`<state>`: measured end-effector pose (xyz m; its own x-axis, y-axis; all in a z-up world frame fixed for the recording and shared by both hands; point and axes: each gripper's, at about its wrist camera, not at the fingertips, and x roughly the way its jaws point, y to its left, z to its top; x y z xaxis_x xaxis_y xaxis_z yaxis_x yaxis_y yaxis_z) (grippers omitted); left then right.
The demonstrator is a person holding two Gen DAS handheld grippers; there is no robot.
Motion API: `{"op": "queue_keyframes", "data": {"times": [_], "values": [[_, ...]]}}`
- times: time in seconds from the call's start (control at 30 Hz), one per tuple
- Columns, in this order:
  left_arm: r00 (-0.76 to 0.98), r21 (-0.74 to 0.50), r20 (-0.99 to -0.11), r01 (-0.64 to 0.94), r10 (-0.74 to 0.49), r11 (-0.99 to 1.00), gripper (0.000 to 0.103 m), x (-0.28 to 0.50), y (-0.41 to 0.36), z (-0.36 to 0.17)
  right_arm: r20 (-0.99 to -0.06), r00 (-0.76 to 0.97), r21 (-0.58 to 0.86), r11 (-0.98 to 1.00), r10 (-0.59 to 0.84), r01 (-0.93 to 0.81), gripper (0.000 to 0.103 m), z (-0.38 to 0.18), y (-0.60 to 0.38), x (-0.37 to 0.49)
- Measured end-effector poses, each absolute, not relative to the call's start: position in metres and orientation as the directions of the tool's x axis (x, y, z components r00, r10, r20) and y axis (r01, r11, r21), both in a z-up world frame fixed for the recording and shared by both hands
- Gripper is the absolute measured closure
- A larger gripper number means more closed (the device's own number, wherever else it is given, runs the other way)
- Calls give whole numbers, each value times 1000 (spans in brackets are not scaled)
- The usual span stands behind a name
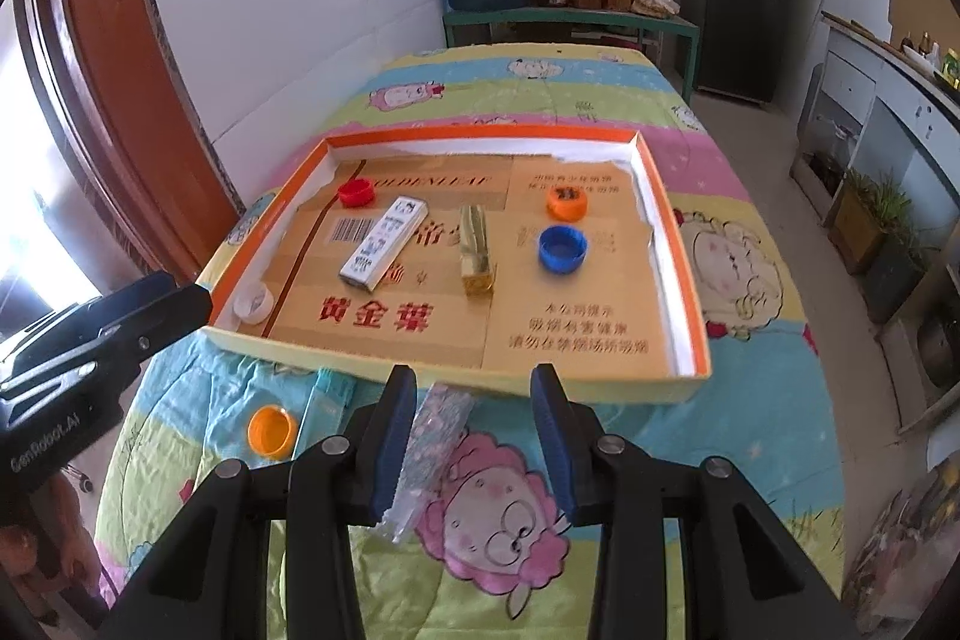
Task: Organize rigid objects
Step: 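Grasp the yellow-orange cap with the left gripper while the right gripper grasps the clear patterned tube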
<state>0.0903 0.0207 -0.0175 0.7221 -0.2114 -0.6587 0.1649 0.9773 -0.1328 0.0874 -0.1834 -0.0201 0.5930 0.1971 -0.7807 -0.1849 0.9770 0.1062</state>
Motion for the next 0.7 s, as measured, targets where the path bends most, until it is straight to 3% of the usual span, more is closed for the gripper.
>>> {"op": "queue_keyframes", "data": {"times": [0.7], "values": [[580,-132,-752,334,-314,933,59,75,10,-82,-809,554,122,978,198,-171,63,-47,-174,84]]}}
